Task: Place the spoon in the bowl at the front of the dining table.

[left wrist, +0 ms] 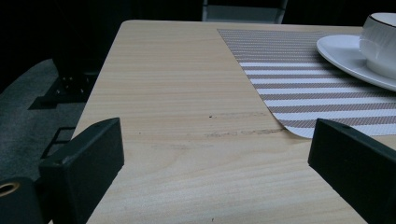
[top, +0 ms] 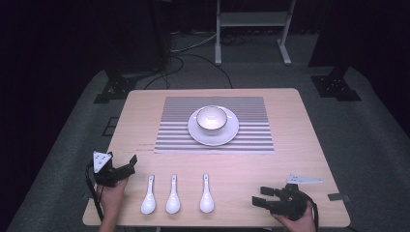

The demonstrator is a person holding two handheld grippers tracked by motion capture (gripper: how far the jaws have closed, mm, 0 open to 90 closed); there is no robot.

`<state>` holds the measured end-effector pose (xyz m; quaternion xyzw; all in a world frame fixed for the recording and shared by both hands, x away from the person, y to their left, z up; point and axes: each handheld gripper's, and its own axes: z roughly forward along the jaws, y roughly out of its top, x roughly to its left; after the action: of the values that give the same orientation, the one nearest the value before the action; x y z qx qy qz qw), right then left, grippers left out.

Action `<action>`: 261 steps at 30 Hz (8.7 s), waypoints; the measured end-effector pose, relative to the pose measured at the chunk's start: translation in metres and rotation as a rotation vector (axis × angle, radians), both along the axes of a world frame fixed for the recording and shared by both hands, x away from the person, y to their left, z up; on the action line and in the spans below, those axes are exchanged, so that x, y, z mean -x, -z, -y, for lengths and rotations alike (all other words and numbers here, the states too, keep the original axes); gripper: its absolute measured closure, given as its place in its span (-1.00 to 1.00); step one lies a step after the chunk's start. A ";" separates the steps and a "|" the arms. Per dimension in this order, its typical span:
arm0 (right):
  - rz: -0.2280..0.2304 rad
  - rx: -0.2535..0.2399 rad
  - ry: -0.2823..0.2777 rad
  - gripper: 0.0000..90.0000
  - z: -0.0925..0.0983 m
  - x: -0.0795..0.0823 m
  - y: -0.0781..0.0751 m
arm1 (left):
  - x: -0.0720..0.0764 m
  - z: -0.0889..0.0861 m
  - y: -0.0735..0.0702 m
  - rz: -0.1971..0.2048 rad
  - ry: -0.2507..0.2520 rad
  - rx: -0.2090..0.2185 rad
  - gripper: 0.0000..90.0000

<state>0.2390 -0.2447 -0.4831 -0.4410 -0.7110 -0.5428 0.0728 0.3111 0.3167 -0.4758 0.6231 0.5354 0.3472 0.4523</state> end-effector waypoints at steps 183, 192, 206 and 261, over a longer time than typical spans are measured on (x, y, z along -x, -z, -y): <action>-0.091 0.015 -0.089 0.86 -0.108 -0.105 -0.049 | 0.000 -0.001 0.000 0.006 -0.003 0.010 -0.95; -0.075 0.013 -0.037 0.86 -0.105 -0.111 -0.054 | 0.000 -0.001 0.000 0.007 -0.003 0.011 -0.95; -0.055 0.020 0.006 0.86 -0.109 -0.130 -0.065 | 0.000 -0.002 0.000 0.008 -0.003 0.013 -0.95; -0.043 -0.045 0.206 0.87 -0.094 -0.199 -0.106 | 0.000 -0.002 0.000 0.007 -0.002 0.010 -0.95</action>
<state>0.4382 -0.1511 -0.3767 -0.5215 -0.6479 -0.5537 0.0418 0.3109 0.3185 -0.4760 0.6191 0.5361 0.3471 0.4570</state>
